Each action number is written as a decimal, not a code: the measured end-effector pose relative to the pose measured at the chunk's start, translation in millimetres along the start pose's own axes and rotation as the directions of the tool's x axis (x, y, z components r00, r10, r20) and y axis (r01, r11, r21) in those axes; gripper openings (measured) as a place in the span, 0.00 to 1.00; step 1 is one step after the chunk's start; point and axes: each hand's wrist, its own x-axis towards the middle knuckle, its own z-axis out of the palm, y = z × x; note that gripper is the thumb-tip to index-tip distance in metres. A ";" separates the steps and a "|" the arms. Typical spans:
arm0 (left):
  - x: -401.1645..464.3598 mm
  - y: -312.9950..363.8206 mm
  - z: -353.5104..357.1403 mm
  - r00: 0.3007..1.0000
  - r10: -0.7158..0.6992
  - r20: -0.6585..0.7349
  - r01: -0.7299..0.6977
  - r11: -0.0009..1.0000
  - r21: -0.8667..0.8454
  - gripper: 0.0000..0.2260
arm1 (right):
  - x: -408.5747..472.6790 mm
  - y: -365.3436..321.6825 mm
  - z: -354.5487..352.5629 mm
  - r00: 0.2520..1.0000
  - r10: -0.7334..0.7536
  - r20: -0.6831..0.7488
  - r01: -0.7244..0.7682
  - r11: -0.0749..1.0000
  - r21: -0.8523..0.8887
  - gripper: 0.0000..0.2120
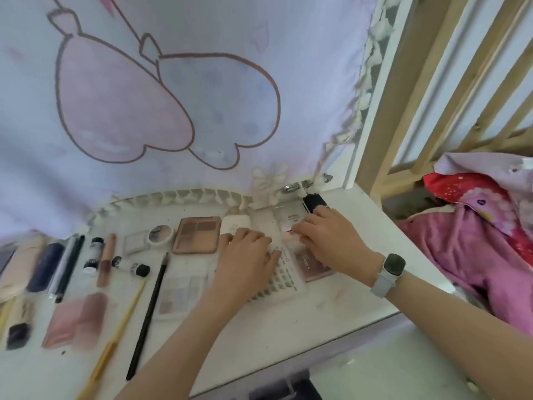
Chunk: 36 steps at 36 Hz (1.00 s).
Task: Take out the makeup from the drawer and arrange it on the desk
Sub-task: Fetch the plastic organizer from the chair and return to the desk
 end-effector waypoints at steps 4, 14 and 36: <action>-16.8 -0.5 6.9 0.998 0.024 0.057 -0.025 0.999 0.024 0.24 | -1.9 -3.9 11.8 0.994 0.037 0.105 -0.040 0.999 0.022 0.13; -32.0 -2.1 7.1 0.994 0.082 0.072 -0.082 0.997 0.004 0.27 | -7.7 -8.6 11.9 0.981 0.184 0.066 -0.180 0.982 -0.063 0.13; -45.0 -15.6 0.8 0.995 0.099 0.007 -0.098 0.988 -0.116 0.20 | -0.6 -40.5 -2.4 0.985 0.174 -0.011 -0.170 0.972 0.165 0.14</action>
